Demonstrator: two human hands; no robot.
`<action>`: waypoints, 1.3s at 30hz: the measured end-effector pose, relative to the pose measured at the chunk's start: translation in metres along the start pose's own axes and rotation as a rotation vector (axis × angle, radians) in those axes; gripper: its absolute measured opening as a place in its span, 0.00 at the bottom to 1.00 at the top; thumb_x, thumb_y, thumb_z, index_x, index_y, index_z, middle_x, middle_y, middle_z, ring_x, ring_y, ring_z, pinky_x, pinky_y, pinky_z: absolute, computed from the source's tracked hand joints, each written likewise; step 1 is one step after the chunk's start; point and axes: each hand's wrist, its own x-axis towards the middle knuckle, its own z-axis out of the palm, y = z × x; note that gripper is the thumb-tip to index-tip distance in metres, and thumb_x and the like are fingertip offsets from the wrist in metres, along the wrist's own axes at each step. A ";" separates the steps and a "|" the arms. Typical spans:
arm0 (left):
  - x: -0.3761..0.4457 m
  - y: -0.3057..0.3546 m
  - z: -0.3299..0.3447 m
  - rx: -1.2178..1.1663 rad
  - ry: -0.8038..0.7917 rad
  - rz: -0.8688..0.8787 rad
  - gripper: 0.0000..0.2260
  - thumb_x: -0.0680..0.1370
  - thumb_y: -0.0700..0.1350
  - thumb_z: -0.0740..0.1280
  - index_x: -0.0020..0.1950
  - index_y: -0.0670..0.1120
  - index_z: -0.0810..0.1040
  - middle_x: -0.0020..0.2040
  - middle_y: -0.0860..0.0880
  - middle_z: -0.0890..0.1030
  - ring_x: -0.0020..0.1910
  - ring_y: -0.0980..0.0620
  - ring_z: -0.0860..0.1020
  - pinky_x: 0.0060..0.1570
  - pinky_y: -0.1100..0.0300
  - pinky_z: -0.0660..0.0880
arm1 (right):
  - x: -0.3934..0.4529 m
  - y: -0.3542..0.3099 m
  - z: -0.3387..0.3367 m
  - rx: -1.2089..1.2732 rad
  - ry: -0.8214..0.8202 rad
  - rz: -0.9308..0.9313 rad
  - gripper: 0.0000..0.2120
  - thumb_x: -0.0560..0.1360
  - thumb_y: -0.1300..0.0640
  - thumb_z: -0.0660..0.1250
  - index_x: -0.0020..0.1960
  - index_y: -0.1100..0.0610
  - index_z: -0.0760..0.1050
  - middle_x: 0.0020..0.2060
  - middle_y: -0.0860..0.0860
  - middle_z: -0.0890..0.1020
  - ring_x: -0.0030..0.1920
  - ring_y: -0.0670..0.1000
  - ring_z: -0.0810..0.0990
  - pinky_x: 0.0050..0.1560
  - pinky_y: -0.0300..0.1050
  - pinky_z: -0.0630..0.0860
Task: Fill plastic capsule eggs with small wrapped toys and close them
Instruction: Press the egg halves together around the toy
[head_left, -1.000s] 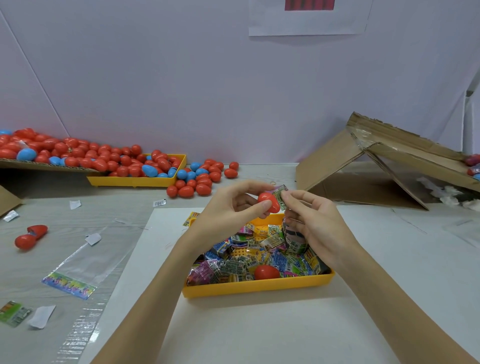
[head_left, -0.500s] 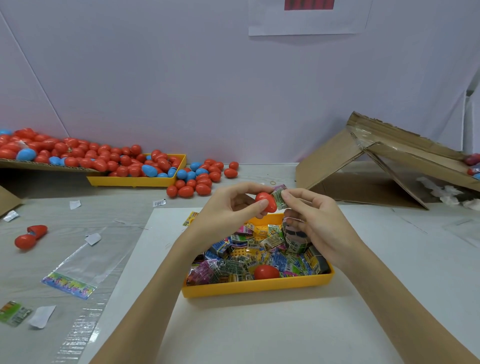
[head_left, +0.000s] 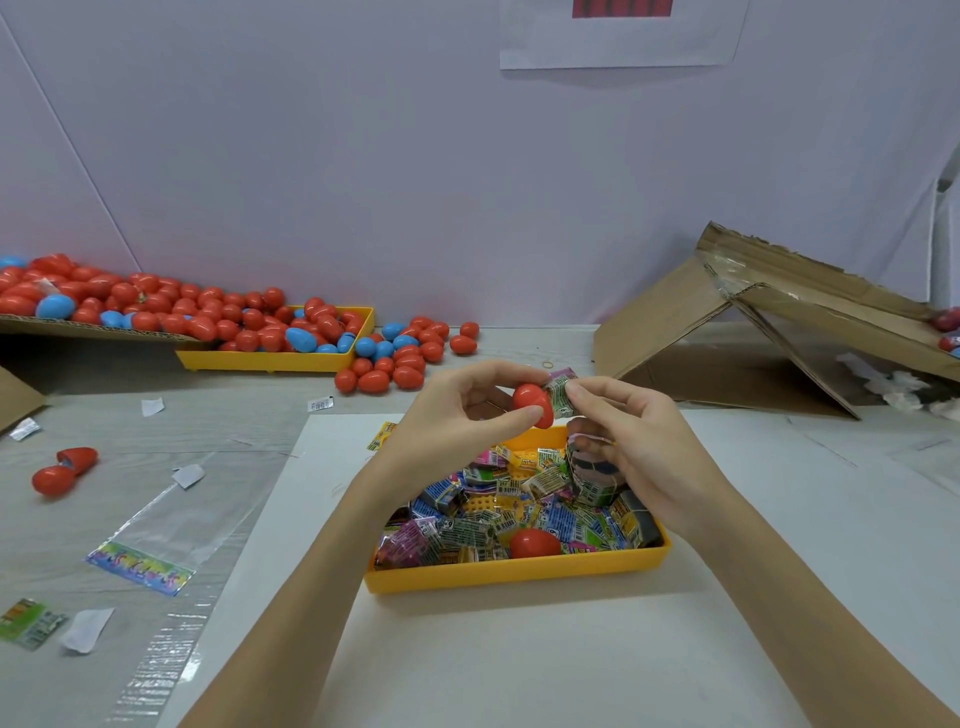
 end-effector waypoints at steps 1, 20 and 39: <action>0.000 0.000 0.000 0.004 -0.001 0.002 0.15 0.79 0.42 0.75 0.65 0.48 0.83 0.53 0.51 0.87 0.52 0.52 0.85 0.52 0.61 0.81 | 0.000 0.000 0.000 -0.004 -0.001 0.001 0.16 0.70 0.43 0.74 0.53 0.51 0.86 0.41 0.52 0.84 0.45 0.51 0.82 0.51 0.47 0.81; 0.001 0.000 0.001 0.050 0.019 0.025 0.13 0.81 0.42 0.72 0.65 0.48 0.82 0.55 0.52 0.86 0.53 0.52 0.85 0.57 0.55 0.82 | 0.001 0.002 -0.003 -0.180 0.017 -0.128 0.08 0.78 0.54 0.74 0.56 0.53 0.81 0.44 0.52 0.88 0.46 0.51 0.88 0.46 0.47 0.85; 0.001 -0.001 0.001 0.043 0.070 0.047 0.13 0.80 0.43 0.73 0.65 0.48 0.82 0.50 0.55 0.86 0.49 0.54 0.85 0.52 0.63 0.80 | 0.000 0.003 -0.004 -0.159 -0.065 -0.041 0.18 0.70 0.41 0.75 0.52 0.52 0.86 0.46 0.51 0.88 0.44 0.51 0.86 0.38 0.43 0.82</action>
